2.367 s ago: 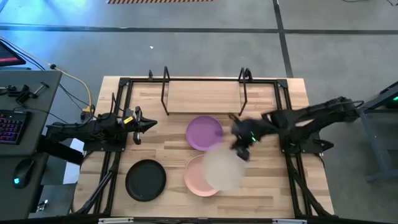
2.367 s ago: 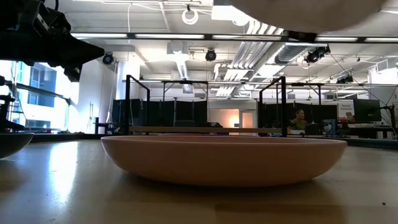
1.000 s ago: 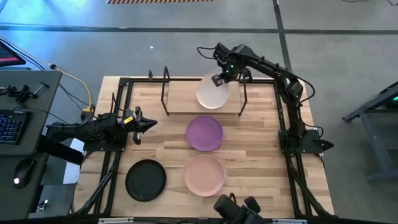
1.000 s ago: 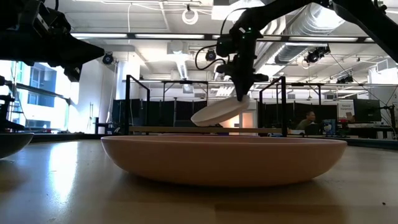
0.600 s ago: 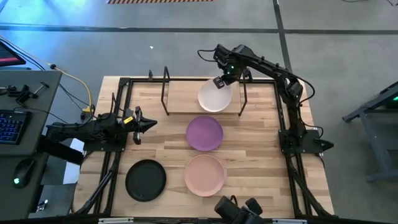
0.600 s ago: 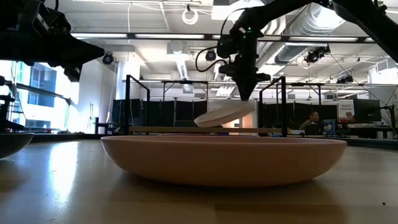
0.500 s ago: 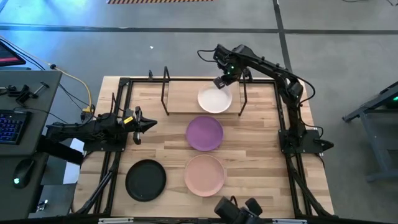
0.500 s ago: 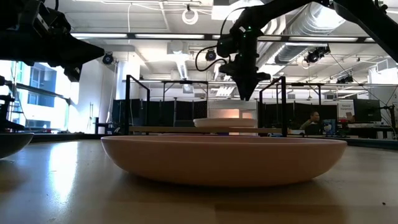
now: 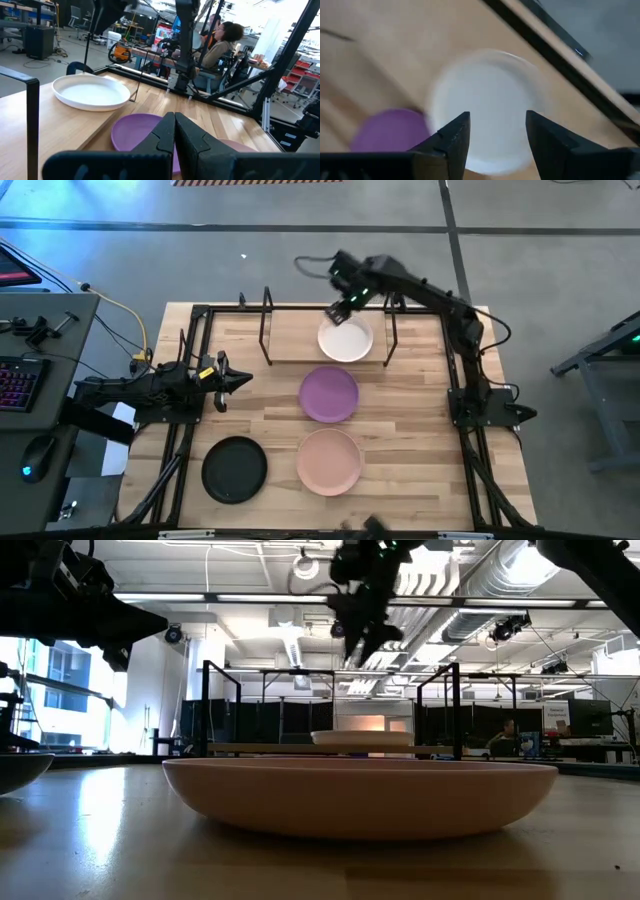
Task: Place and stack plates onto a shelf
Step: Put the white plate on the shelf
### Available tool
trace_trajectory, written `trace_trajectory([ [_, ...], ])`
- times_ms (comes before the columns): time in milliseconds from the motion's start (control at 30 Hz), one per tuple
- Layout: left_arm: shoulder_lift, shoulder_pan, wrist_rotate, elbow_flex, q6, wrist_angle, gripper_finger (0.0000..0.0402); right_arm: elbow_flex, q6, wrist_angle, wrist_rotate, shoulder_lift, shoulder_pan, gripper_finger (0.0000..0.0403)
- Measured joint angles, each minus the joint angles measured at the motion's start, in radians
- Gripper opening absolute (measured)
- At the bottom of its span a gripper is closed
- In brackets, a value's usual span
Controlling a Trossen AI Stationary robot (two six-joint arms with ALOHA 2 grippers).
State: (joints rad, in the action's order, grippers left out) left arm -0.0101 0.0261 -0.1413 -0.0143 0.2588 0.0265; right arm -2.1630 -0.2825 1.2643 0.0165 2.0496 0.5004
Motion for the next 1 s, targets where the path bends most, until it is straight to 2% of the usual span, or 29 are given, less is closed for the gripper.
trace_trajectory([
  [167, 0.0, 0.0, 0.0, 0.0, 0.0, 0.0, 0.0001, 0.053, -0.012, -0.179, -0.054, 0.001, -0.182, 0.013],
  [333, 0.0, 0.0, 0.0, 0.0, 0.0, 0.0, 0.0001, 0.177, -0.005, -0.295, -0.065, 0.003, -0.27, 0.0018],
  [433, 0.0, 0.0, 0.0, 0.0, 0.0, 0.0, 0.0001, 0.199, -0.013, -0.323, -0.069, 0.013, -0.256, 0.0017],
  [667, 0.0, 0.0, 0.0, 0.0, 0.0, 0.0, 0.0001, 0.121, -0.052, -0.403, -0.075, 0.117, -0.191, 0.0002],
  [800, 0.0, 0.0, 0.0, 0.0, 0.0, 0.0, 0.0001, 0.085, -0.087, -0.396, -0.085, 0.202, -0.177, 0.0001],
  [1000, 0.0, 0.0, 0.0, 0.0, 0.0, 0.0, 0.0001, 0.079, -0.103, -0.385, -0.121, 0.248, -0.128, 0.0],
])
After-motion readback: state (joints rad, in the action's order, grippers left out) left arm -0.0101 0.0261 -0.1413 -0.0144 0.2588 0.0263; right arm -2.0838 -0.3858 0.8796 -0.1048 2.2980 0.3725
